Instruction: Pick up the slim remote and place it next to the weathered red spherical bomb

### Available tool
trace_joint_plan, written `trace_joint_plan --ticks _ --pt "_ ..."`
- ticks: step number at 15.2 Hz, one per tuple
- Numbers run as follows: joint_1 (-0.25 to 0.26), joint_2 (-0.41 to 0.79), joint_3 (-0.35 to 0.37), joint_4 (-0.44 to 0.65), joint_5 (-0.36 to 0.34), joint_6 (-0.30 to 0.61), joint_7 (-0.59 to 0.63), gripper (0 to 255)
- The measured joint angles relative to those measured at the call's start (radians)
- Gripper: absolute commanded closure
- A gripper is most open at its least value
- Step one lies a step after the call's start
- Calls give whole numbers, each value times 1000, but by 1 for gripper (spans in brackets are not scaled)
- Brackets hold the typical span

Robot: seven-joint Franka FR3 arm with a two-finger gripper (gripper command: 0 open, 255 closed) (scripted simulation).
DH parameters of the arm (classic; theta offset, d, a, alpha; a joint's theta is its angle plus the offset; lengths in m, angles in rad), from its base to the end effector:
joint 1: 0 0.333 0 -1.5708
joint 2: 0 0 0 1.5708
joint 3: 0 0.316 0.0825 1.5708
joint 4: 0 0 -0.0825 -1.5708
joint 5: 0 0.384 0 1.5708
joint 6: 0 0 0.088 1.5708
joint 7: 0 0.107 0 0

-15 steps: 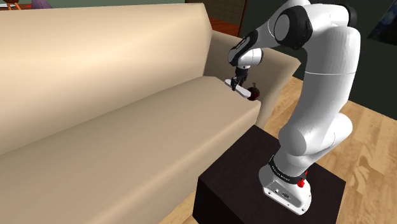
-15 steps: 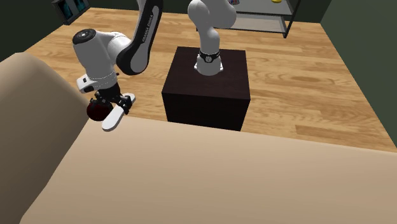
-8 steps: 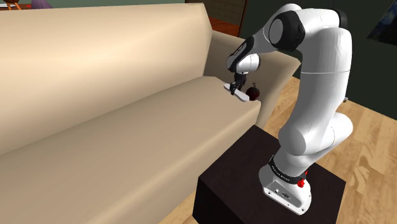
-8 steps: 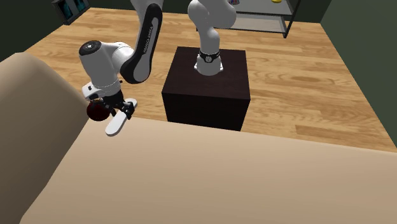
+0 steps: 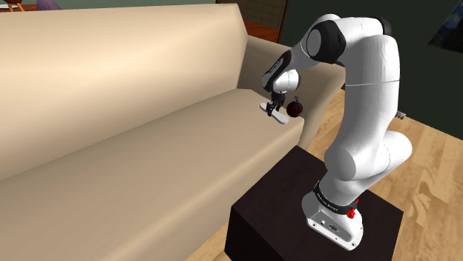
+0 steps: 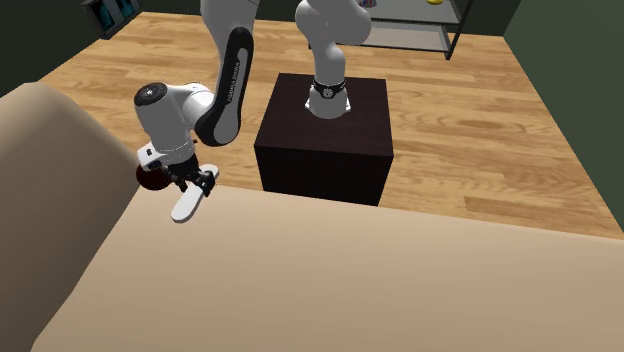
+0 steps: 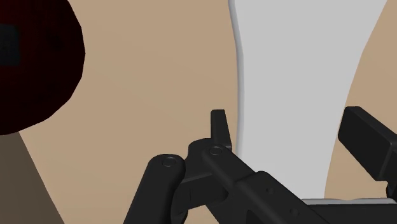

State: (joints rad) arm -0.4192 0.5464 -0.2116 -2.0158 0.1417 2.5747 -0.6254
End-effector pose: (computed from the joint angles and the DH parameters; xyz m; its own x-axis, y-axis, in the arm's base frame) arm 0.4883 -0.3571 0.1851 0.9957 -0.0923 0.0073 -0.0925 -0.9948 0.0423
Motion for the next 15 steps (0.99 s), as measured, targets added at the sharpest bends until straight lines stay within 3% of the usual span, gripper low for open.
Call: trace_joint_plan --ticks 11,12,15 --pt "-14 67 17 14 18 54 -11 255" --pt "-14 67 17 13 18 54 -11 0" --pt "-14 67 17 14 18 54 -11 0"
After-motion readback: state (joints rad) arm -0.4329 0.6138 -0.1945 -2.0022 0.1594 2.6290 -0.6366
